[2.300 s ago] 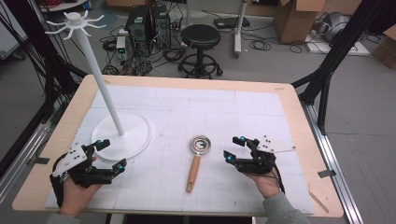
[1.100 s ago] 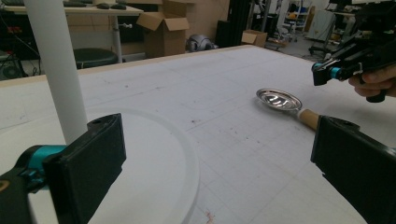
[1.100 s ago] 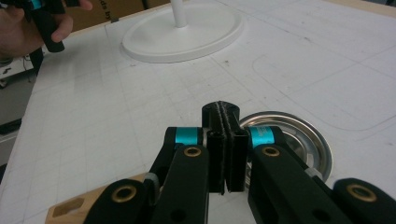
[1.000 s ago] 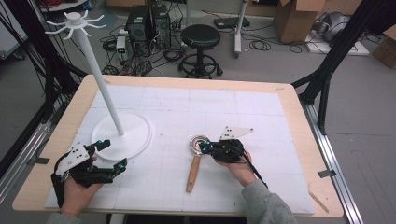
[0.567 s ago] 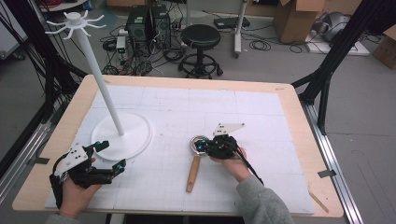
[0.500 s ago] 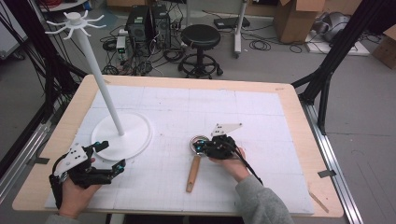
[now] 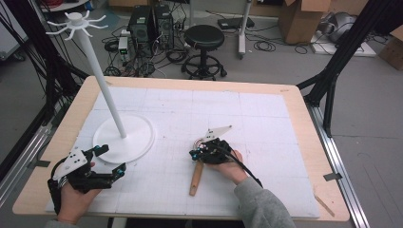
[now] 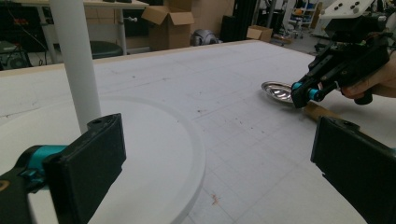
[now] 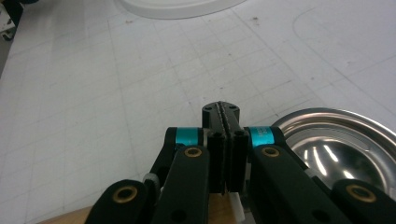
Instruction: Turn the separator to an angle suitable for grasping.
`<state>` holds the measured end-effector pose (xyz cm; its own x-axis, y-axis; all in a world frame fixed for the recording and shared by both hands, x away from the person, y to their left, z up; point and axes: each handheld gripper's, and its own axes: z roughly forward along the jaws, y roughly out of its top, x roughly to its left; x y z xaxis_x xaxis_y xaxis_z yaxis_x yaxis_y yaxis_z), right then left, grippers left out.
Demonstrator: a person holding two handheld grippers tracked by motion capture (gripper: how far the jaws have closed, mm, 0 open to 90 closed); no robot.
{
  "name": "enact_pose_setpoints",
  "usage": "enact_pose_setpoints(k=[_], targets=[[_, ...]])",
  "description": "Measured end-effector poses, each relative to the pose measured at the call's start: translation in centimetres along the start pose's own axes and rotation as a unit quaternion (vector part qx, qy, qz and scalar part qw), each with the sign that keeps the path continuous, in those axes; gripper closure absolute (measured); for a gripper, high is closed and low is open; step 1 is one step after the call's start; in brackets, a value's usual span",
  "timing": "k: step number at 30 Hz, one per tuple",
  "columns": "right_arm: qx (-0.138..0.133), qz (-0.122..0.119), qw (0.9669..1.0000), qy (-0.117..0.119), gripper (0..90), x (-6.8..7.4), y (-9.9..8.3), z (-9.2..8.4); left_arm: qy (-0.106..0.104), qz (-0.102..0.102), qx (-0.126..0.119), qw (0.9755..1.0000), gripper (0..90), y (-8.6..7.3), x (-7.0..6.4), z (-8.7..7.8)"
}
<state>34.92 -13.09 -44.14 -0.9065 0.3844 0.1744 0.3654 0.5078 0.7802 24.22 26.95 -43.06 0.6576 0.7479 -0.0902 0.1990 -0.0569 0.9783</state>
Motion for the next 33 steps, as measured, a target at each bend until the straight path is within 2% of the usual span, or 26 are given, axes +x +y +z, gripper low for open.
enact_pose_setpoints(k=[9, 22, 28, 33], targets=[[0.036, -0.009, 0.9993, -0.009, 90.0, 0.10, 0.22, 1.05, 0.000, 0.001, 0.004, 1.0000, 3.7, -0.06, 0.04, -0.07], [0.043, -0.014, 0.9987, -0.022, 90.0, -0.22, 0.10, 1.00, 0.000, 0.000, 0.007, 1.0000, 3.7, -0.14, 0.09, -0.12], [0.045, 0.000, 0.9985, -0.032, 90.0, -0.45, -0.05, 0.62, 0.000, -0.003, 0.008, 1.0000, 3.7, -0.24, 0.15, -0.07], [0.046, -0.002, 0.9983, -0.034, 90.0, -0.36, -0.09, 0.53, 0.000, -0.004, 0.011, 0.9999, 3.7, -0.27, 0.19, -0.09]])
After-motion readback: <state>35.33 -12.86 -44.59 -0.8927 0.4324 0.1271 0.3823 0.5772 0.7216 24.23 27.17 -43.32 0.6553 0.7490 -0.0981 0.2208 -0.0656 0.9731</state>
